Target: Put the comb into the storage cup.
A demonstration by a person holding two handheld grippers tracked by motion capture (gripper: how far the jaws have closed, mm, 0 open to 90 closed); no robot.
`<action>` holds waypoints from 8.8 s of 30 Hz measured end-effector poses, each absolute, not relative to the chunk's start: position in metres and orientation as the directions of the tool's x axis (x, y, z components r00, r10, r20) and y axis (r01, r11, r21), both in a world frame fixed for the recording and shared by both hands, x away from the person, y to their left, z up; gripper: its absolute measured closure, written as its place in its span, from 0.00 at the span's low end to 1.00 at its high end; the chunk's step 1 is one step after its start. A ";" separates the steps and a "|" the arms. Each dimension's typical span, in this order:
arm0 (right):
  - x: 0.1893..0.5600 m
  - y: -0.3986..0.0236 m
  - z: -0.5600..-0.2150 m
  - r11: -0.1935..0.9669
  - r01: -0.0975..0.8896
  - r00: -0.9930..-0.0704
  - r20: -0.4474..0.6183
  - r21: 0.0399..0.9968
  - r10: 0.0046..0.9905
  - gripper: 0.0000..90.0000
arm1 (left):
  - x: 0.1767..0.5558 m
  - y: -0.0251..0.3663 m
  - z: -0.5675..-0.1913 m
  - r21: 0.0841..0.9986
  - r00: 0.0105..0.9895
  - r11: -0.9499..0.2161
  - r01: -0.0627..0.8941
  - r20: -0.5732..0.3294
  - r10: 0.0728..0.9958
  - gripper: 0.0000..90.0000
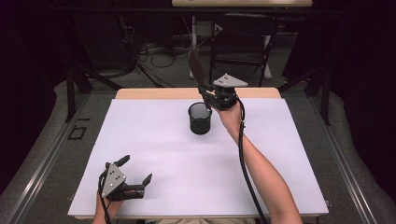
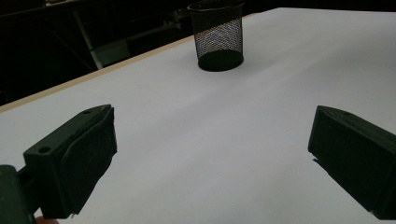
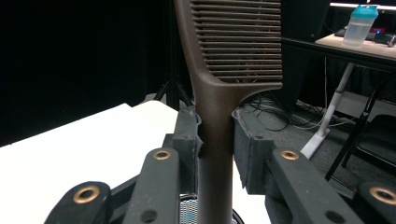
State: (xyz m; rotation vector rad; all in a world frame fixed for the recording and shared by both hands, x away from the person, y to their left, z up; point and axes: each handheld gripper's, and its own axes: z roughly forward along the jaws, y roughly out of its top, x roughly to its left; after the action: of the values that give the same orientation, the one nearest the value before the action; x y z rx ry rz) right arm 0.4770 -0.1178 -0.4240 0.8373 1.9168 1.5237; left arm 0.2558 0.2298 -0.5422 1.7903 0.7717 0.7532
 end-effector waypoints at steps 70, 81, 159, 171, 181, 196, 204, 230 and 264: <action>0.492 -0.089 -0.449 0.192 0.200 -0.679 -0.005 0.961 0.734 0.80 | 0.256 0.231 -0.542 0.944 0.601 -0.288 0.160 0.139 0.787 0.02; 0.494 -0.089 -0.459 0.202 0.221 -0.681 0.002 0.954 0.733 0.80 | 0.256 0.231 -0.542 0.944 0.598 -0.288 0.160 0.139 0.789 0.02; 0.497 -0.097 -0.494 0.260 0.302 -0.673 0.011 0.917 0.740 0.80 | 0.256 0.231 -0.542 0.945 0.599 -0.287 0.159 0.139 0.789 0.02; 0.497 -0.099 -0.500 0.263 0.314 -0.670 0.016 0.912 0.742 0.80 | 0.255 0.231 -0.542 0.944 0.598 -0.288 0.159 0.140 0.789 0.02; 0.498 -0.099 -0.505 0.273 0.329 -0.673 0.021 0.904 0.740 0.80 | 0.255 0.231 -0.542 0.945 0.599 -0.288 0.158 0.140 0.789 0.02; 0.496 -0.103 -0.503 0.301 0.354 -0.677 0.020 0.886 0.736 0.65 | 0.256 0.231 -0.542 0.944 0.599 -0.289 0.159 0.141 0.788 0.02; 0.492 -0.108 -0.493 0.312 0.360 -0.678 0.017 0.879 0.735 0.54 | 0.256 0.230 -0.542 0.943 0.600 -0.292 0.160 0.142 0.787 0.02; 0.461 -0.138 -0.463 0.356 0.394 -0.741 0.064 0.847 0.668 0.17 | 0.256 0.230 -0.542 0.943 0.598 -0.293 0.159 0.144 0.788 0.02; 0.413 -0.195 -0.483 0.422 0.456 -0.762 0.098 0.784 0.640 0.01 | 0.255 0.230 -0.542 0.942 0.597 -0.294 0.161 0.144 0.789 0.02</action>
State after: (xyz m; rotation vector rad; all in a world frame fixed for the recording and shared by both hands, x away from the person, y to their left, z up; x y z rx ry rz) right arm 0.4134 -0.1950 -0.4827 0.9634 2.4610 1.2538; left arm 0.2549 0.2302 -0.5418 1.7907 0.7755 0.7597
